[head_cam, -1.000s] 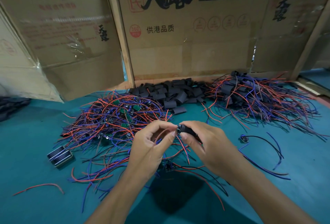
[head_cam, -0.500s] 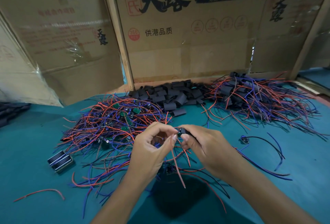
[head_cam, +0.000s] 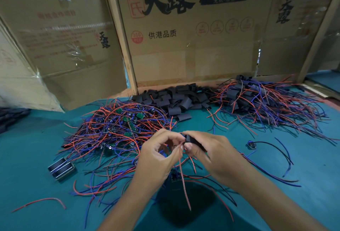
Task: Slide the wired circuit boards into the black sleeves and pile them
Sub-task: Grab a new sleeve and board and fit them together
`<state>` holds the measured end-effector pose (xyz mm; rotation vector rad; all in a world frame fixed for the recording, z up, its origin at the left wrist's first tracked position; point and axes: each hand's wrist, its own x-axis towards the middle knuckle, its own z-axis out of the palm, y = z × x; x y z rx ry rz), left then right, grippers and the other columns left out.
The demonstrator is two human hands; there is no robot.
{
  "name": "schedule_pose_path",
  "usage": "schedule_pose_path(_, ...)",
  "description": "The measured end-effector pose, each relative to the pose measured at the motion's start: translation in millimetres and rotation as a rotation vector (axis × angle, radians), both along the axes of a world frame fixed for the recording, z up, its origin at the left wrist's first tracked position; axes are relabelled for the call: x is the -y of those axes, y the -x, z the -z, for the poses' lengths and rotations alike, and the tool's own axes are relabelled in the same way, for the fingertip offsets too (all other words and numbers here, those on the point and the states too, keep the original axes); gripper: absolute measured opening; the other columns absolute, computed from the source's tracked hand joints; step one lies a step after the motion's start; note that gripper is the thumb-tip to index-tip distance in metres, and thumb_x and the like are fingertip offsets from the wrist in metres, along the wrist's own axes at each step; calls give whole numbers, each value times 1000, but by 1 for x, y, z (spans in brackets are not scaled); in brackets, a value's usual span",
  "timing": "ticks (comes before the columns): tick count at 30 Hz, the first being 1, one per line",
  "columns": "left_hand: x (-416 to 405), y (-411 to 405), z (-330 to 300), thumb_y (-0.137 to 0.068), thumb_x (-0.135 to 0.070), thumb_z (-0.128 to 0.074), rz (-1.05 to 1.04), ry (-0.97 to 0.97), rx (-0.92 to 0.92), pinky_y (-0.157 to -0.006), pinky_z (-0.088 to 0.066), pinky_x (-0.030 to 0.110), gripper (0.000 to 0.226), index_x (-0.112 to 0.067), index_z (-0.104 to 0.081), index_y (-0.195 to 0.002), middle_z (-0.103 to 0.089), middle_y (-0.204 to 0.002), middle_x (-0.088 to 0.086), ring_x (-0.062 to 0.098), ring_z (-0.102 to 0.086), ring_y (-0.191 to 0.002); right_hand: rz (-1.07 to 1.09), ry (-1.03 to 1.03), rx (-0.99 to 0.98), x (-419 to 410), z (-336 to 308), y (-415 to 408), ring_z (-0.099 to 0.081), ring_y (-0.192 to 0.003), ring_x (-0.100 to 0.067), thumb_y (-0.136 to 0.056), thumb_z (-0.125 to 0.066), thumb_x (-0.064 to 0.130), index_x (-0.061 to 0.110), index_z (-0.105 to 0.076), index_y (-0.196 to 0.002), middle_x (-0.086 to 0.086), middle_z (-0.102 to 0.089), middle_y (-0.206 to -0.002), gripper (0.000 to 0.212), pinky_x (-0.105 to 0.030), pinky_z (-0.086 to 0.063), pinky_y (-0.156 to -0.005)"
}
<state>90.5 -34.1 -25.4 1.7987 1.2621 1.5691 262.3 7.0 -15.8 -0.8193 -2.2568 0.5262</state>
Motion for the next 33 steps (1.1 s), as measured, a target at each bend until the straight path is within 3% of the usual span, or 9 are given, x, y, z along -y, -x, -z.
schedule_pose_path(4, -1, 2, 2, -79, -7, -70, -13, -18, -63, -69, -41, 16, 15, -18, -73, -88, -63, -84, -5, 6, -55, -73, 0, -22, -13, -2, -1, -1, -61, -86, -15, -99, -57, 22, 15, -64, -111, 2, -67, -95, 16, -30, -46, -78)
schedule_pose_path(7, -3, 3, 3, -85, -13, -64, -77, -28, -48, -76, -44, 21, 13, -21, -71, -93, -65, -92, -7, 12, -60, -83, 10, -29, -44, 0, 1, 0, -59, -75, -4, -99, -53, 22, 15, -61, -102, 8, -63, -80, 11, -18, -44, -70)
schedule_pose_path(10, -1, 6, -1, -93, -39, -53, 44, 108, 48, -92, -44, 20, 27, -23, -69, -107, -70, -108, -6, 12, -63, -108, 16, -38, -39, 0, 2, 0, -58, -71, -8, -100, -48, 26, 13, -59, -103, 6, -61, -76, 17, -27, -47, -71)
schedule_pose_path(15, -1, 8, -3, -82, -51, -62, 120, 180, 3, -83, -47, 19, 41, -18, -68, -104, -72, -97, -4, 10, -65, -92, 15, -13, 22, 0, 2, -1, -57, -86, -16, -100, -47, 36, 19, -58, -116, 4, -64, -96, 27, -35, -45, -78)
schedule_pose_path(18, -1, 14, -2, -79, -59, -59, 174, 261, 37, -90, -49, 25, 53, -19, -64, -113, -70, -103, -1, 14, -66, -101, 48, 20, 190, -1, 1, -1, -58, -101, -25, -102, -44, 37, 21, -53, -124, -1, -63, -114, 29, -40, -44, -85)
schedule_pose_path(21, 1, 15, 0, -75, -63, -66, 243, 367, -91, -97, -48, 32, 57, -33, -57, -122, -69, -110, -3, 12, -63, -110, 30, -259, 406, -1, -4, -4, -62, -100, -27, -102, -35, 33, 15, -56, -125, -4, -62, -115, 35, -37, -48, -78)
schedule_pose_path(26, -4, 12, 8, -81, -31, -70, 177, 360, -115, -84, -48, 41, 40, -30, -55, -118, -69, -92, 6, 22, -60, -82, 52, -291, 620, -10, -2, -3, -55, -108, -22, -105, -22, 44, 21, -44, -136, 0, -54, -119, 45, -33, -41, -84)
schedule_pose_path(29, -8, 22, 9, -90, -20, -67, 139, 351, -144, -68, -41, 28, 24, -31, -61, -111, -61, -78, -6, 10, -50, -69, 60, -378, 758, -22, -11, -5, -55, -108, -19, -104, -17, 45, 24, -43, -133, 3, -51, -117, 44, -34, -45, -84)
schedule_pose_path(33, -13, 29, 11, -94, -18, -65, 74, 318, -138, -64, -40, 28, 7, -25, -65, -93, -56, -70, -14, 8, -48, -63, 8, -549, 709, -40, -40, -21, -65, -79, -19, -103, -45, 34, 23, -60, -111, 3, -63, -94, 21, -34, -49, -61)
